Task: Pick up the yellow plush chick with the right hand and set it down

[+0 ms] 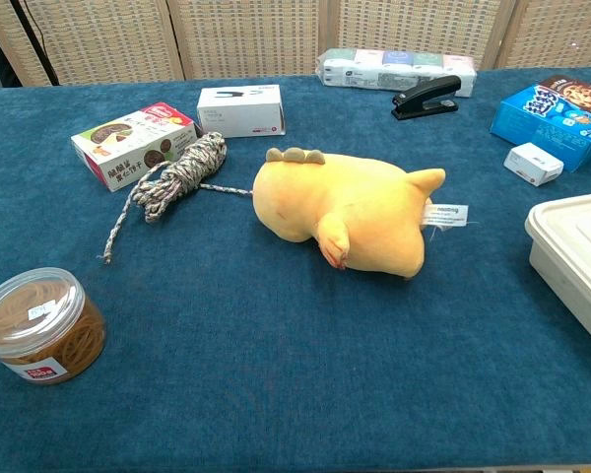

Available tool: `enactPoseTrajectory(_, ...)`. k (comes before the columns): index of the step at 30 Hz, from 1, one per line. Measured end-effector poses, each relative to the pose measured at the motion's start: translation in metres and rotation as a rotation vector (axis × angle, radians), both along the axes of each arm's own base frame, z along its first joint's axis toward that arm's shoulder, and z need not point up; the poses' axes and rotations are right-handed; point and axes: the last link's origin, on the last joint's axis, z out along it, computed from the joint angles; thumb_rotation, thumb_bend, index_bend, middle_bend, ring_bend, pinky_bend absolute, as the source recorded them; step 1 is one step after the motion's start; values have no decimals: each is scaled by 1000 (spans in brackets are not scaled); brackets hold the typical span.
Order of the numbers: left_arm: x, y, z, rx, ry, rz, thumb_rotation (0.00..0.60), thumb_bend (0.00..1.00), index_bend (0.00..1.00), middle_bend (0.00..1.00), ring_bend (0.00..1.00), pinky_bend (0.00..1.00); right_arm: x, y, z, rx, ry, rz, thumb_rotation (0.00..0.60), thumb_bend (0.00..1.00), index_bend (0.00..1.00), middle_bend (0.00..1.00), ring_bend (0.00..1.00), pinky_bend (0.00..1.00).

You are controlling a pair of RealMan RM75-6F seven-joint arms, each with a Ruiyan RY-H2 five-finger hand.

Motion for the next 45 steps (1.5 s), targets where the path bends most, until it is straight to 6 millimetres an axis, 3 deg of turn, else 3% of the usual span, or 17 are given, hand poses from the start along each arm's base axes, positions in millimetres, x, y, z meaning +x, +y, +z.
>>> enactPoseTrajectory(8,2,0,2,-3,-3,-7,600,0,0,0,0,0,-1,-1,0,4,-4,-9,402,421,37,0,0,0)
enactPoseTrajectory(13,8,0,14,11,-22,-22,600,0,0,0,0,0,-2,-4,-2,1,-13,-23,405,421,37,0,0,0)
enactPoseTrajectory(23,9,5,33,42,-66,-35,600,0,0,0,0,0,11,-28,-9,-4,-18,-38,408,427,28,0,0,0)
enactPoseTrajectory(32,3,10,45,80,-153,-38,600,0,0,0,0,0,57,-53,-28,14,-117,7,410,427,0,0,0,0)
enactPoseTrajectory(45,5,14,48,104,-178,-79,600,0,0,0,0,0,113,-88,-78,89,-186,58,409,427,0,0,0,0)
